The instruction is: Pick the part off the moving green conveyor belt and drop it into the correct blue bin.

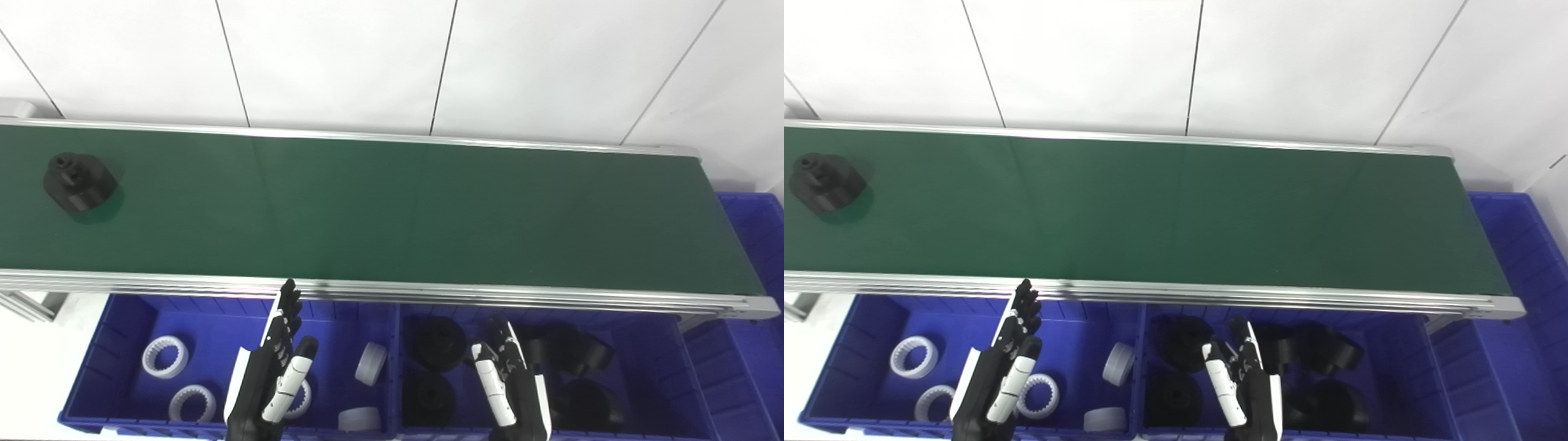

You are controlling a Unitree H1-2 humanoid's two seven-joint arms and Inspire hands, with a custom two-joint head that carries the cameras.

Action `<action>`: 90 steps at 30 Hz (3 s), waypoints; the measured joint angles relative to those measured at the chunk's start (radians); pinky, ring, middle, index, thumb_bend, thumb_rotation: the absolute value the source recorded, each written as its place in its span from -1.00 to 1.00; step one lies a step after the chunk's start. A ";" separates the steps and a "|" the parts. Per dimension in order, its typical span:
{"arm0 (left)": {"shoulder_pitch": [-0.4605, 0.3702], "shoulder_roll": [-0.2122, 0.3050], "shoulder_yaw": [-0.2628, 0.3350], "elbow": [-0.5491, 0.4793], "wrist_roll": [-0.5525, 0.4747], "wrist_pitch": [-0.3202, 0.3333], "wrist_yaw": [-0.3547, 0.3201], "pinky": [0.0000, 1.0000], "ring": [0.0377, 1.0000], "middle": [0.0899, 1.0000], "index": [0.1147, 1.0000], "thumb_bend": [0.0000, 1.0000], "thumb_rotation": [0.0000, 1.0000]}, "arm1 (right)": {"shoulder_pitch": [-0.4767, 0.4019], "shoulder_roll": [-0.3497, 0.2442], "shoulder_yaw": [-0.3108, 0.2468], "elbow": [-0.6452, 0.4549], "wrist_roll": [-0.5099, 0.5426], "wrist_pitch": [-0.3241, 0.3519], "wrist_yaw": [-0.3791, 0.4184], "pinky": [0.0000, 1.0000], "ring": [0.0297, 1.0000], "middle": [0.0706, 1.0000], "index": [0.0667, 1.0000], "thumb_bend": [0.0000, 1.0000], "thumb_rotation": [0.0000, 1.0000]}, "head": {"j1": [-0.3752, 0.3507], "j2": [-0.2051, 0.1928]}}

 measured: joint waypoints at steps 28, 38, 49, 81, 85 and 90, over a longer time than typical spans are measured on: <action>-0.050 -0.038 0.001 0.187 0.024 -0.125 0.025 0.88 0.98 1.00 1.00 0.16 0.36 | -0.070 -0.032 -0.083 0.206 0.043 -0.147 0.066 0.62 0.75 0.99 1.00 0.40 0.39 | 0.103 -0.194; -0.051 -0.038 0.001 0.191 0.019 -0.138 0.025 0.84 0.97 1.00 1.00 0.16 0.33 | -0.072 -0.032 -0.086 0.206 0.044 -0.147 0.079 0.69 0.81 0.99 1.00 0.41 0.35 | 0.104 -0.194; -0.062 -0.038 0.003 0.217 0.031 -0.142 0.028 0.81 0.95 1.00 1.00 0.19 0.32 | -0.082 -0.046 -0.097 0.214 0.048 -0.147 0.087 0.67 0.81 1.00 1.00 0.38 0.26 | 0.123 -0.200; -0.077 -0.041 0.000 0.233 0.091 -0.142 0.091 0.76 0.89 0.99 1.00 0.29 0.20 | -0.112 -0.103 -0.128 0.200 0.005 -0.150 0.118 0.59 0.82 1.00 1.00 0.43 0.15 | 0.241 -0.125; -0.078 -0.040 0.000 0.233 0.089 -0.140 0.089 0.77 0.90 0.99 1.00 0.26 0.18 | -0.115 -0.136 -0.105 0.138 -0.110 -0.180 0.115 0.51 0.79 1.00 1.00 0.53 -0.05 | 0.217 -0.112; -0.090 -0.039 0.001 0.234 0.085 -0.134 0.079 0.73 0.87 0.99 1.00 0.27 0.21 | -0.161 -0.166 -0.093 0.044 -0.213 -0.194 0.115 0.40 0.82 1.00 1.00 0.91 -0.23 | 0.167 -0.089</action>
